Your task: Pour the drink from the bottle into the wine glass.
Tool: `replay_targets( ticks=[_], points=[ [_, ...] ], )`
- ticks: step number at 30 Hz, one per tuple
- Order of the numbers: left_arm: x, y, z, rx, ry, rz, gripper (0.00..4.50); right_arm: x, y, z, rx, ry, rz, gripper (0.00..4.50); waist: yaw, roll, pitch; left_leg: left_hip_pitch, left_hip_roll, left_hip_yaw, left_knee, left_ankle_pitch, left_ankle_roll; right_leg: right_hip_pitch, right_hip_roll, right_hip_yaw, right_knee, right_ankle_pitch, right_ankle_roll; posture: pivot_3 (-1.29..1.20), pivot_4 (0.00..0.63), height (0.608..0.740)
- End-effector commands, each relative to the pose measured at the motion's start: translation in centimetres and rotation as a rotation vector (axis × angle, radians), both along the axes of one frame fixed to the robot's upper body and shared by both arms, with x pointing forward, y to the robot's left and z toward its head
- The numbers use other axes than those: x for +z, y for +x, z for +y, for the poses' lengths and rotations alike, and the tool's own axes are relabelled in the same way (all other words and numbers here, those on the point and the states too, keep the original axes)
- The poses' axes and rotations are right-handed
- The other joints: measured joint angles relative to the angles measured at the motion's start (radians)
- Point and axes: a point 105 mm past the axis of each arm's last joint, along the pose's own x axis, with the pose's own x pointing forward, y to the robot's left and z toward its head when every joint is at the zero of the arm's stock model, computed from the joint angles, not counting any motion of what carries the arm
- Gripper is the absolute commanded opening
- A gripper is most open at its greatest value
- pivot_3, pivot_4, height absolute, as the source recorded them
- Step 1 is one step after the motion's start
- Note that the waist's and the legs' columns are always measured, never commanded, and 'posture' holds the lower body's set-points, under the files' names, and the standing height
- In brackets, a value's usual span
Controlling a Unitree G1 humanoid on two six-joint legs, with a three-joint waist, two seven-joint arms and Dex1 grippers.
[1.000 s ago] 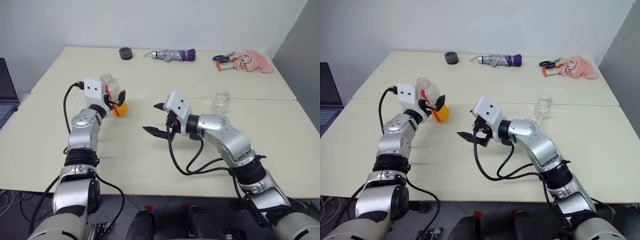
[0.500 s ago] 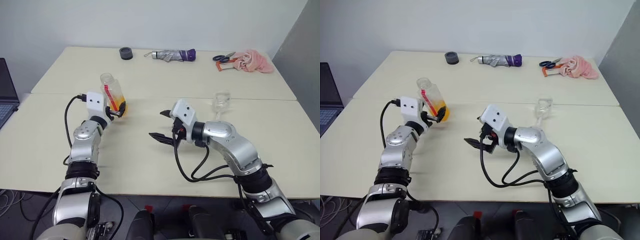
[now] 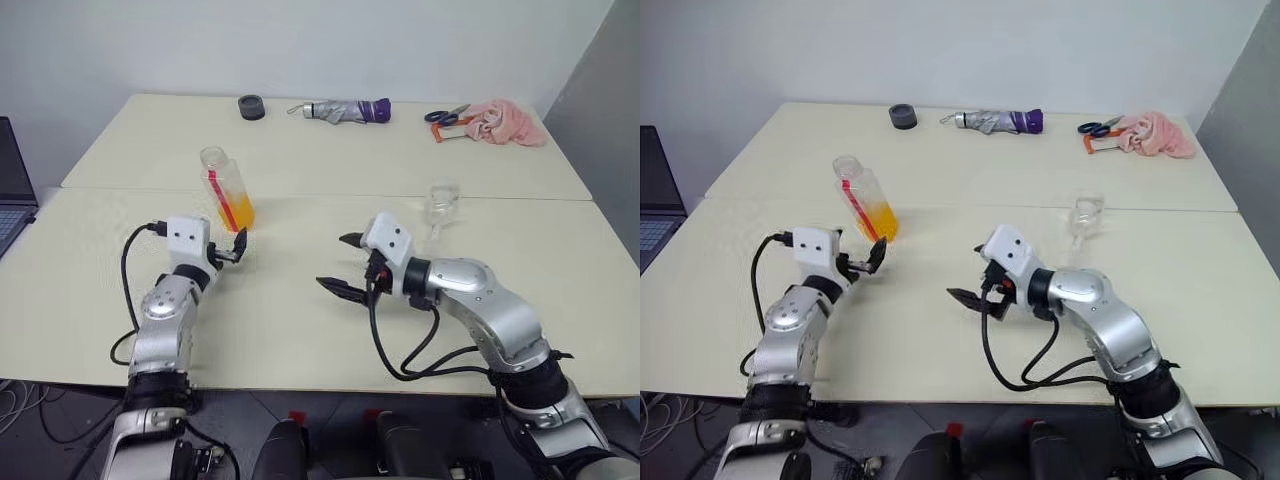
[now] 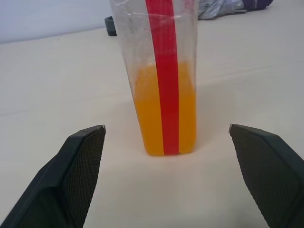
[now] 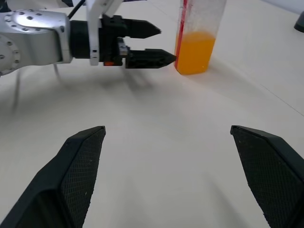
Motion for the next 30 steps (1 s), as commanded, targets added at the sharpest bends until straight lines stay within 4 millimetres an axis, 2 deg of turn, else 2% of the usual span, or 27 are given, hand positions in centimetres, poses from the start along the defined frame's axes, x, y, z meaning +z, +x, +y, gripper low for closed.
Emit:
replay_targets(
  ticks=[1,5,8,10,14,19,22,30],
  points=[
    [2.1,-2.0,-1.0,-0.062,0.029,-0.075,4.46,2.1,-0.7,-1.5,-0.041,0.062,-0.041,4.50,0.000,0.000,0.000,0.000,0.000,0.000,0.000,0.000,0.000,0.000,0.000,0.000,0.000,0.000,0.000,0.00,0.150,0.740],
    [2.3,-4.3,-3.6,-0.248,0.034,-0.060,4.46,4.1,-0.1,-4.7,-0.187,0.163,-0.029,4.50,0.000,0.000,0.000,0.000,0.000,0.000,0.000,0.000,0.000,0.001,0.000,0.000,0.000,0.000,0.000,0.00,0.150,0.740],
    [3.4,-5.4,-5.8,-0.430,0.015,-0.052,4.46,6.0,2.0,-8.4,-0.416,0.275,-0.041,4.50,0.001,0.000,0.000,0.001,0.000,-0.001,0.000,0.000,0.000,0.002,0.001,0.000,0.000,0.000,0.000,0.00,0.150,0.740],
    [4.0,-5.7,-6.9,-0.542,0.043,-0.027,4.46,5.5,3.3,-10.5,-0.526,0.279,0.062,4.50,0.000,0.000,0.000,0.002,-0.001,0.000,0.000,0.000,-0.001,0.002,0.003,0.000,0.000,0.000,0.000,0.00,0.150,0.740],
    [4.5,-6.7,-8.1,-0.755,0.144,0.064,4.46,4.8,5.3,-13.0,-0.633,0.265,0.297,4.50,-0.003,0.001,0.000,0.003,-0.003,0.004,-0.001,0.000,-0.001,0.002,0.005,0.002,0.000,0.000,0.000,0.00,0.150,0.740],
    [4.9,-7.7,-8.5,-0.957,0.238,0.163,4.46,4.3,8.3,-16.0,-0.785,0.210,0.435,4.50,-0.012,0.001,0.001,0.003,-0.002,0.006,-0.003,0.000,0.000,0.000,0.008,0.004,-0.001,0.000,-0.001,0.00,0.150,0.740],
    [4.9,-8.0,-9.0,-1.027,0.285,0.193,4.46,3.5,9.3,-16.6,-0.805,0.169,0.548,4.50,-0.019,0.001,0.001,0.002,-0.002,0.007,-0.004,0.000,0.000,-0.001,0.008,0.005,-0.002,0.000,-0.001,0.00,0.150,0.740],
    [5.0,-8.0,-10.3,-1.083,0.306,0.176,4.46,1.2,10.5,-16.5,-0.771,0.133,0.802,4.50,-0.023,0.001,0.001,0.000,-0.002,0.009,-0.004,-0.001,0.001,-0.002,0.007,0.006,-0.003,0.000,-0.001,0.00,0.150,0.740]
  ],
)
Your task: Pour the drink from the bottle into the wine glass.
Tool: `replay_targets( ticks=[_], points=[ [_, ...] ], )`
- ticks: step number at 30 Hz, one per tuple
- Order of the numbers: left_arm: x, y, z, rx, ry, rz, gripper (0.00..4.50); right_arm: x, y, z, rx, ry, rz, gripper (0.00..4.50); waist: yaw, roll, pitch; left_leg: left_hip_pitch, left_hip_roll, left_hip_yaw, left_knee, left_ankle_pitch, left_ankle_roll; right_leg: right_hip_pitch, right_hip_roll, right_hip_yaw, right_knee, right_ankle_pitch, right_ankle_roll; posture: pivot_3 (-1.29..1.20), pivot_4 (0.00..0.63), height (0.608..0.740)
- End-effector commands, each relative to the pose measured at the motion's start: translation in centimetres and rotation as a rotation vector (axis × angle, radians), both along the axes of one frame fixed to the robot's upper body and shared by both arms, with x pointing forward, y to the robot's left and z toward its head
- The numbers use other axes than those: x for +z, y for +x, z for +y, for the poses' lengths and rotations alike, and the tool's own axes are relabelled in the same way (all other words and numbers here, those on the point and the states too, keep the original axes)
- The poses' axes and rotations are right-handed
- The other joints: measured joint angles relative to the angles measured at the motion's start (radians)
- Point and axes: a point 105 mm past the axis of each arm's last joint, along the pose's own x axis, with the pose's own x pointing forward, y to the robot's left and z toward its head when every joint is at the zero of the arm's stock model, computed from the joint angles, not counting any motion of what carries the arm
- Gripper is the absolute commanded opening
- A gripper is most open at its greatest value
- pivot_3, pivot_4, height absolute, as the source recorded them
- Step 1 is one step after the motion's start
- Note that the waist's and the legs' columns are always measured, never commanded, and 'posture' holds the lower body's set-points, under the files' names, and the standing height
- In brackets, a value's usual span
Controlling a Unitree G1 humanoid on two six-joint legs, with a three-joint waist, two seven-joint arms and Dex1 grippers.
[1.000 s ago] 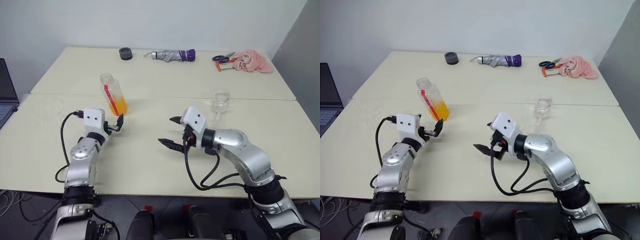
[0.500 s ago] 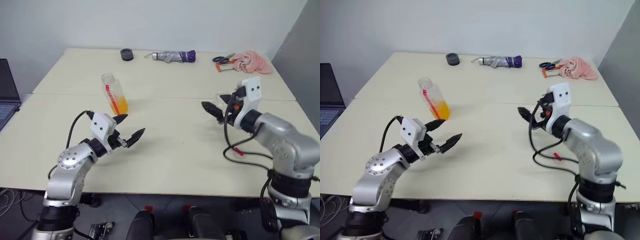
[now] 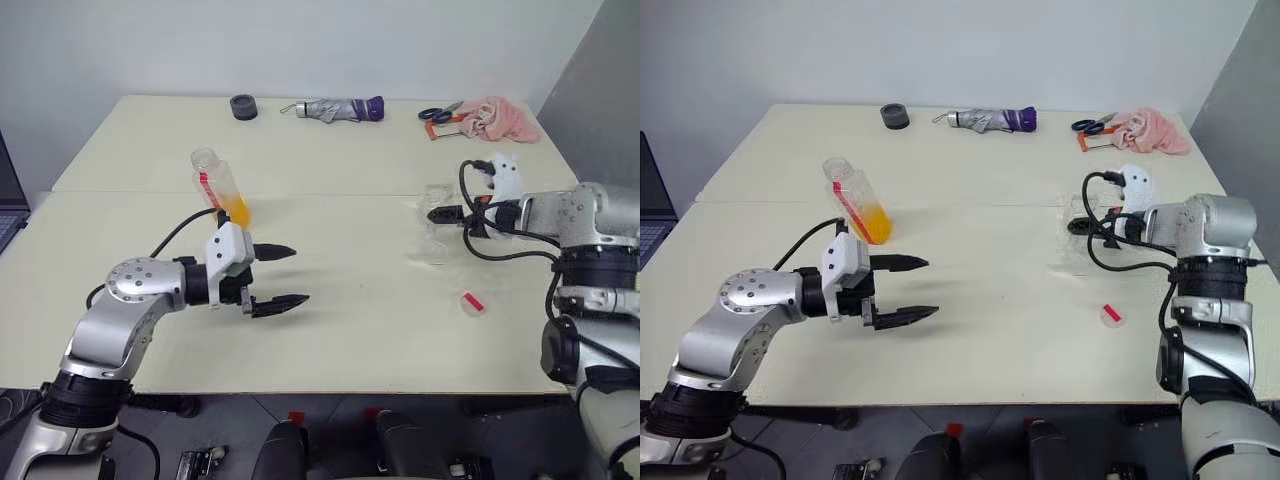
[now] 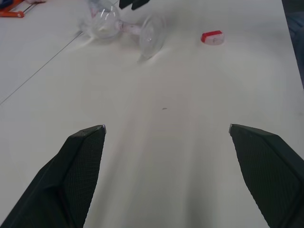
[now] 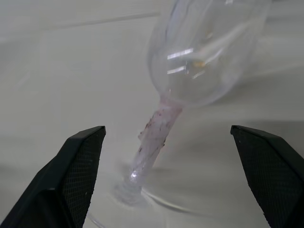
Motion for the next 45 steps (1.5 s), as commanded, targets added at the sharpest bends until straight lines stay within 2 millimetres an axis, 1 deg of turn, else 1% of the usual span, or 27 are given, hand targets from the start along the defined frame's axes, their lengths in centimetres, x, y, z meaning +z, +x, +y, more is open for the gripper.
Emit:
replay_targets(
  ticks=[1,5,15,18,23,24,27,28,29,32,35,36,39,41,43,45],
  points=[
    [0.7,0.0,-0.5,-0.027,0.005,-0.040,4.46,0.8,0.7,-0.4,0.005,0.017,0.013,4.50,0.000,0.000,0.000,0.000,0.000,0.000,0.000,0.000,0.000,0.000,0.000,0.000,0.000,0.000,0.000,0.00,0.150,0.740],
    [0.7,0.0,-0.7,-0.037,0.010,-0.046,4.46,0.7,1.2,0.3,0.048,0.019,0.032,4.50,-0.001,0.000,0.000,0.000,0.000,0.000,0.000,0.000,0.000,-0.001,0.000,0.000,0.000,0.000,0.000,0.00,0.150,0.740],
    [0.5,0.3,-0.9,-0.052,0.025,-0.066,4.46,-0.3,2.3,1.2,0.109,-0.011,0.046,4.50,-0.002,0.001,0.000,0.000,0.000,0.000,0.000,0.000,0.000,-0.001,0.000,0.000,0.000,0.000,0.000,0.00,0.150,0.740],
    [0.5,0.5,-1.0,-0.058,0.031,-0.077,4.50,-0.7,2.5,1.5,0.120,-0.007,0.044,3.87,-0.002,0.001,0.001,0.000,0.000,0.000,0.000,0.000,0.000,-0.001,0.000,0.000,0.001,0.000,0.000,0.00,0.150,0.740],
    [0.3,0.6,-1.0,-0.057,0.034,-0.079,4.50,-0.6,2.7,1.7,0.113,0.028,0.033,2.08,-0.002,0.001,0.001,0.000,0.000,0.000,0.000,0.000,0.000,-0.001,0.000,0.000,0.001,0.000,0.000,0.00,0.150,0.740],
    [0.3,0.6,-1.0,-0.057,0.035,-0.079,4.50,-0.6,2.7,1.7,0.109,0.037,0.033,1.80,-0.002,0.001,0.001,0.000,0.000,0.000,0.000,0.000,0.000,-0.001,-0.001,0.000,0.001,0.000,0.000,0.00,0.150,0.740],
    [0.1,0.6,-0.9,-0.056,0.038,-0.076,4.50,-0.4,2.7,1.5,0.093,0.072,0.035,0.65,-0.002,0.001,0.001,0.000,0.000,0.000,0.000,0.000,0.000,-0.001,-0.001,0.000,0.001,0.000,0.000,0.00,0.150,0.740],
    [0.1,0.6,-0.9,-0.055,0.038,-0.075,4.50,-0.1,2.7,1.5,0.094,0.088,0.031,0.32,-0.002,0.001,0.001,0.000,0.000,0.000,0.000,0.000,0.000,-0.001,-0.001,0.000,0.001,0.000,0.000,0.00,0.150,0.740],
    [0.1,0.6,-0.8,-0.054,0.037,-0.073,4.50,0.2,2.7,1.5,0.093,0.102,0.027,0.16,-0.002,0.001,0.001,0.000,0.000,0.000,0.000,0.000,0.000,-0.001,-0.001,0.000,0.001,0.000,0.000,0.00,0.150,0.740],
    [-0.1,0.6,-0.7,-0.050,0.035,-0.066,4.50,1.1,2.5,2.0,0.112,0.149,0.019,0.16,-0.002,0.001,0.001,0.000,0.000,0.000,0.000,0.000,0.000,-0.001,-0.002,0.000,0.001,0.000,0.000,0.00,0.150,0.740],
    [-0.2,0.5,-0.7,-0.047,0.033,-0.061,4.50,1.5,2.5,2.4,0.115,0.178,0.011,0.16,-0.002,0.002,0.001,0.000,0.000,0.000,0.000,0.000,0.000,-0.001,-0.002,0.000,0.001,0.000,0.000,0.00,0.150,0.740],
    [-0.2,0.5,-0.7,-0.046,0.029,-0.059,4.50,1.9,2.7,2.7,0.115,0.196,-0.013,0.16,-0.002,0.002,0.001,0.000,0.000,0.000,0.000,0.000,0.000,-0.001,-0.002,0.000,0.001,0.000,0.000,0.00,0.150,0.740],
    [0.0,0.7,-0.6,-0.033,0.017,-0.057,4.50,3.8,4.2,3.1,0.112,0.178,-0.218,0.16,-0.002,0.003,0.002,0.000,0.000,0.000,0.000,0.000,0.000,-0.001,-0.002,0.000,0.001,0.000,0.000,0.00,0.150,0.740],
    [0.2,0.8,-0.4,-0.020,0.011,-0.054,4.50,4.6,5.2,3.1,0.071,0.145,-0.352,0.16,-0.003,0.003,0.002,0.000,0.000,0.000,0.000,0.000,0.000,-0.001,-0.002,0.000,0.001,0.000,0.000,0.00,0.150,0.740],
    [0.2,0.9,-0.2,-0.015,0.013,-0.053,4.50,4.4,5.7,3.2,0.041,0.050,-0.471,0.16,-0.003,0.003,0.002,0.000,0.000,0.000,0.000,0.000,0.000,-0.001,-0.002,0.000,0.002,0.000,0.000,0.00,0.150,0.740],
    [0.2,0.9,-0.1,-0.014,0.016,-0.051,4.50,3.8,5.4,4.0,0.059,-0.002,-0.550,0.16,-0.003,0.003,0.002,-0.001,0.001,-0.001,0.000,0.000,0.000,-0.001,-0.002,-0.001,0.001,0.000,0.000,0.00,0.150,0.740]
  ],
)
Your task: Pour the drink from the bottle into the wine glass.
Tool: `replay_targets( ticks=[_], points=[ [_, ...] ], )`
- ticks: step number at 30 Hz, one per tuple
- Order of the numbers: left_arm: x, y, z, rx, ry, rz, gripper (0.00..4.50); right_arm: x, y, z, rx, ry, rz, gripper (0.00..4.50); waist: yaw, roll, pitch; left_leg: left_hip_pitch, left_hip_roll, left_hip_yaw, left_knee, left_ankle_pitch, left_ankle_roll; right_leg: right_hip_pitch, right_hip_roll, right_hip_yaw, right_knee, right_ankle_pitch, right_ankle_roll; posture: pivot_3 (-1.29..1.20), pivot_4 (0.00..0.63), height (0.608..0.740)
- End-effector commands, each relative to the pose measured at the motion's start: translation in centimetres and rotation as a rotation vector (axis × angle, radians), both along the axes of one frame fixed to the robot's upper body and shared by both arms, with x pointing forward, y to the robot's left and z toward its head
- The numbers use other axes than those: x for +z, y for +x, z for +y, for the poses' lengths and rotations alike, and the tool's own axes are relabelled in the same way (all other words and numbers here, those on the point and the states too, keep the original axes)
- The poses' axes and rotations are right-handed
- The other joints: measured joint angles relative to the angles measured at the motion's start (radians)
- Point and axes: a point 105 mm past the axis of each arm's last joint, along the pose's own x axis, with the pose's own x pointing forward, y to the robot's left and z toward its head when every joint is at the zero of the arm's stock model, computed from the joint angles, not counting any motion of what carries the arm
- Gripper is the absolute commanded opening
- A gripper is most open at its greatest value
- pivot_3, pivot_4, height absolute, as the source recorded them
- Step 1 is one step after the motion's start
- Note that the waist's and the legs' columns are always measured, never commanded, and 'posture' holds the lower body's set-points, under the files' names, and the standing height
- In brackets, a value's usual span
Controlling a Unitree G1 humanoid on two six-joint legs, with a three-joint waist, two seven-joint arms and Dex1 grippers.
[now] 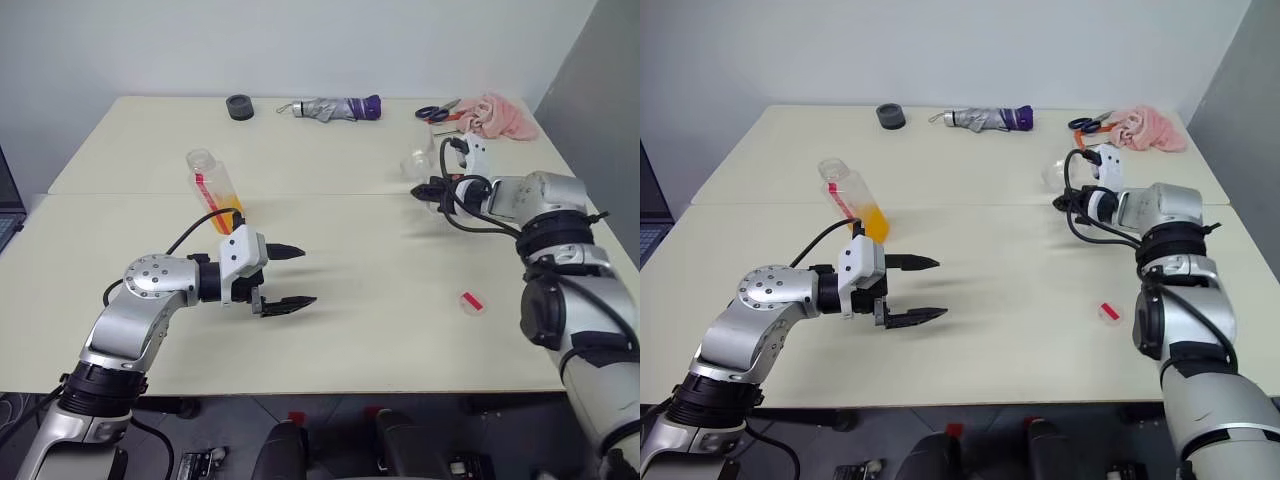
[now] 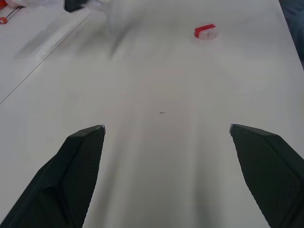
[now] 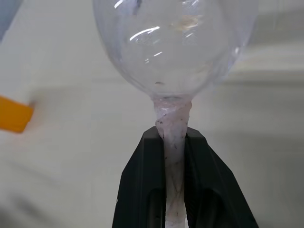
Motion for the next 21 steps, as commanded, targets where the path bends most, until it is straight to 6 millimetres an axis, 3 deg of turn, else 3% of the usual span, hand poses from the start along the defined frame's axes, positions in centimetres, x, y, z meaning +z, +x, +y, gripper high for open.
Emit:
replay_targets(
  ticks=[1,5,12,18,21],
  points=[
    [1.1,0.2,0.5,0.012,-0.013,-0.033,4.50,1.6,-0.1,0.9,-0.008,-0.073,-0.217,0.16,0.000,0.000,0.000,0.000,0.000,0.000,0.000,0.000,0.000,0.000,-0.001,0.000,0.000,0.000,0.000,0.00,0.150,0.740],
    [1.2,0.5,0.8,0.020,-0.015,-0.029,4.50,1.3,-0.8,2.2,-0.019,-0.114,-0.352,0.16,0.000,0.000,0.000,0.000,0.001,0.000,0.000,0.000,0.000,0.000,-0.002,0.000,0.001,0.000,0.000,0.00,0.150,0.740],
    [1.4,0.8,1.4,0.027,-0.004,-0.021,4.50,0.2,-2.2,4.1,-0.035,-0.094,-0.406,0.16,0.000,0.001,0.000,0.000,0.001,0.000,0.001,0.000,0.000,0.000,-0.001,0.000,0.001,0.000,0.000,0.00,0.150,0.740],
    [1.3,0.7,1.5,0.029,-0.004,-0.013,4.50,-4.4,-5.0,4.4,-0.052,-0.082,-0.312,0.16,0.001,0.000,0.000,0.000,0.001,0.000,0.001,0.000,0.000,0.000,-0.002,0.000,0.001,0.000,0.000,0.00,0.150,0.740],
    [1.3,0.7,1.6,0.030,-0.007,-0.009,4.50,-5.7,-6.6,4.5,-0.057,-0.075,-0.281,0.16,0.003,0.000,0.000,0.000,0.001,-0.001,0.001,0.000,0.000,0.001,-0.002,-0.001,0.001,0.000,0.000,0.00,0.150,0.740]
  ],
)
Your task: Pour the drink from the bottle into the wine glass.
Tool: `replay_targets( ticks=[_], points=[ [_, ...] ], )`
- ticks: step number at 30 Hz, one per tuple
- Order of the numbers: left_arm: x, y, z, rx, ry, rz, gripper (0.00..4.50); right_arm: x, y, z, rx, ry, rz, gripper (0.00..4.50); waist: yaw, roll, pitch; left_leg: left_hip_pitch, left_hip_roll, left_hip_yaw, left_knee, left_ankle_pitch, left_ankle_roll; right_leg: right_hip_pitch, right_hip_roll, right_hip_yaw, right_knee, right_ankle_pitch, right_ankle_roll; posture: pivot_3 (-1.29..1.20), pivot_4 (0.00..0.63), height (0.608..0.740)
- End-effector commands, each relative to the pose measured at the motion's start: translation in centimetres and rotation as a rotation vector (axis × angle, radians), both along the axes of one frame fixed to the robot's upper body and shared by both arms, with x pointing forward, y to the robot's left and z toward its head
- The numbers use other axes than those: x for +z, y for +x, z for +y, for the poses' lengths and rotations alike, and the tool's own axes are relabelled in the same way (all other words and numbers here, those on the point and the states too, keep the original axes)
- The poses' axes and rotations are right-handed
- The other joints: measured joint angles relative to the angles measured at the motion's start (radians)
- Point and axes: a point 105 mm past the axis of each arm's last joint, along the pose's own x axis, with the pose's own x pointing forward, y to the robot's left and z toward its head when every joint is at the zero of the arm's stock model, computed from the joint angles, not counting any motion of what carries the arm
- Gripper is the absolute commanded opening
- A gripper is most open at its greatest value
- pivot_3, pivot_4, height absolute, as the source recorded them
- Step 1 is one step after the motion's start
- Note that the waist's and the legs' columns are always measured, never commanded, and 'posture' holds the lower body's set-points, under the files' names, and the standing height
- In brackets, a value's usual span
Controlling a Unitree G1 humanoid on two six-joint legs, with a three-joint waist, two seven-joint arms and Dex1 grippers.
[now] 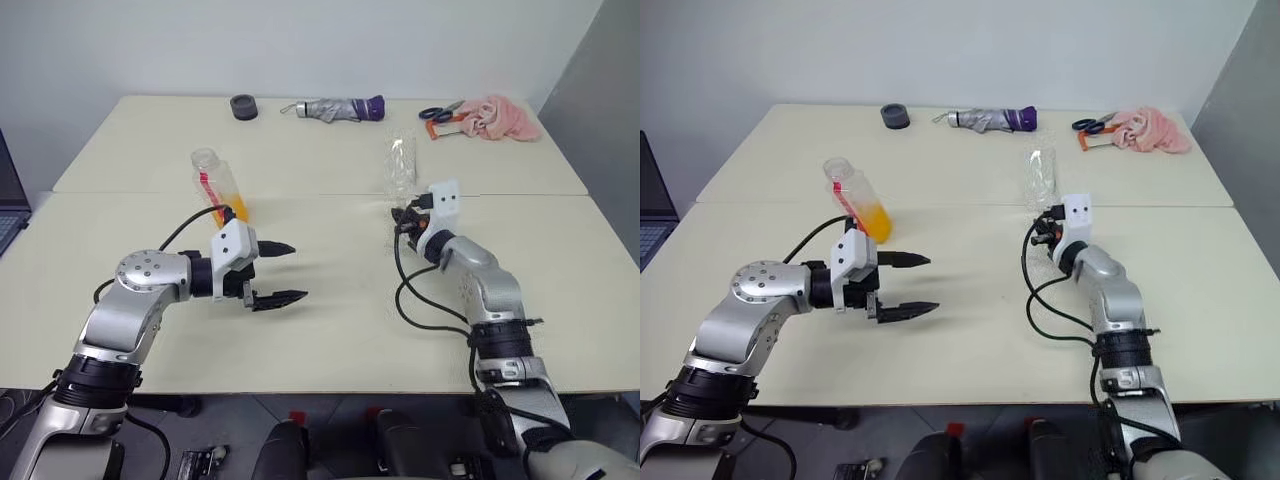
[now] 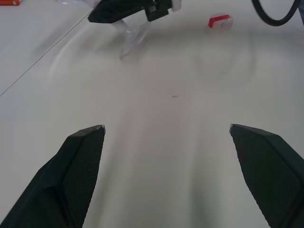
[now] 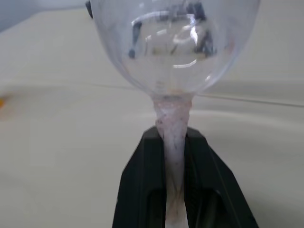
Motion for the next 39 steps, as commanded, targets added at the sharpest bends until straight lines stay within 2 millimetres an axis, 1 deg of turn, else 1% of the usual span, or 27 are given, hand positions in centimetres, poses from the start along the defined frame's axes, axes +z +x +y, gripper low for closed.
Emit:
replay_targets(
  ticks=[1,6,10,16,19,22,24,27,28,29,31,34,37,39],
  points=[
    [1.1,-0.1,0.2,-0.006,-0.010,-0.032,4.50,-0.8,-1.5,0.5,0.002,0.012,0.023,0.16,0.000,0.000,0.000,0.000,0.000,0.000,0.000,0.000,0.000,0.000,0.000,0.000,0.000,0.000,0.000,0.00,0.150,0.740],
    [1.1,-0.2,0.0,-0.015,-0.019,-0.011,4.50,-2.8,-4.2,0.7,0.003,0.005,0.023,0.16,0.000,-0.001,-0.001,0.001,-0.001,0.000,0.000,0.000,0.000,0.001,0.001,0.000,0.000,0.000,0.000,0.00,0.150,0.740],
    [0.9,-0.3,0.0,-0.021,-0.015,-0.001,4.50,-4.5,-5.8,0.1,-0.011,-0.019,0.032,0.16,0.000,-0.002,-0.001,0.002,-0.001,0.000,0.000,0.000,0.000,0.002,0.001,0.000,-0.001,0.000,0.000,0.00,0.150,0.740],
    [0.8,-0.4,0.0,-0.024,-0.028,0.020,4.50,-6.5,-7.8,-0.2,0.025,-0.072,0.057,0.16,0.000,-0.004,-0.003,0.003,-0.001,-0.001,0.000,0.000,0.000,0.004,0.002,-0.001,-0.001,-0.001,0.001,0.00,0.150,0.740],
    [0.8,-0.5,0.1,-0.020,-0.040,0.029,4.50,-7.5,-8.8,0.1,0.068,-0.104,0.065,0.16,0.000,-0.007,-0.006,0.004,-0.001,0.000,0.000,0.000,0.000,0.004,0.002,0.000,-0.001,-0.001,0.002,0.00,0.150,0.740],
    [1.5,-0.7,0.3,0.002,-0.071,0.011,4.50,-7.9,-9.2,0.4,0.098,-0.139,0.048,0.16,0.000,-0.010,-0.007,0.006,-0.001,0.001,0.000,0.000,0.000,0.005,0.004,0.000,-0.001,-0.002,0.003,0.00,0.150,0.740],
    [1.9,-0.5,0.4,0.022,-0.095,-0.006,4.50,-7.6,-9.0,0.4,0.100,-0.158,0.014,0.16,0.000,-0.011,-0.008,0.006,0.000,0.000,0.000,0.000,0.000,0.005,0.005,0.000,-0.001,-0.002,0.003,0.00,0.150,0.740],
    [2.7,-0.3,0.8,0.089,-0.154,-0.055,4.50,-5.1,-7.6,0.9,0.098,-0.153,-0.120,0.16,0.000,-0.011,-0.008,0.006,0.001,0.000,0.000,0.000,0.000,0.005,0.006,0.001,-0.001,-0.002,0.003,0.00,0.150,0.740],
    [2.8,-0.2,0.9,0.105,-0.165,-0.061,4.50,-4.5,-7.3,1.1,0.103,-0.150,-0.148,0.16,-0.004,-0.011,-0.008,0.006,0.001,0.001,0.000,0.000,0.000,0.005,0.006,0.001,-0.001,-0.002,0.003,0.00,0.150,0.740],
    [2.8,-0.3,1.1,0.127,-0.176,-0.060,4.50,-3.6,-6.8,1.7,0.118,-0.143,-0.191,0.16,-0.007,-0.011,-0.008,0.007,0.001,0.002,0.001,0.000,0.000,0.005,0.006,0.002,-0.001,-0.002,0.003,0.00,0.150,0.740],
    [2.8,-0.5,1.5,0.164,-0.192,-0.056,4.50,-2.4,-6.1,2.8,0.149,-0.121,-0.236,0.16,-0.014,-0.010,-0.008,0.008,0.002,0.004,0.000,0.000,0.000,0.005,0.006,0.003,0.000,-0.002,0.003,0.00,0.150,0.740],
    [2.8,-0.7,1.8,0.197,-0.198,-0.059,4.50,-2.0,-5.2,3.8,0.176,-0.126,-0.260,0.16,-0.012,-0.010,-0.007,0.008,0.003,0.002,0.000,0.000,0.000,0.004,0.006,0.002,0.000,-0.002,0.002,0.00,0.150,0.740],
    [3.2,-0.4,2.8,0.286,-0.221,-0.099,4.50,-1.4,-3.2,5.2,0.197,-0.118,-0.286,0.16,-0.014,-0.010,-0.007,0.007,0.002,0.002,0.000,0.000,0.000,0.004,0.006,0.002,0.000,-0.001,0.001,0.00,0.150,0.740],
    [3.4,-0.5,3.3,0.312,-0.219,-0.112,4.50,-1.5,-1.9,6.1,0.215,-0.116,-0.289,0.16,-0.013,-0.010,-0.007,0.007,0.002,0.002,0.000,0.000,0.000,0.004,0.006,0.003,0.000,0.000,0.000,0.00,0.150,0.740]
  ],
)
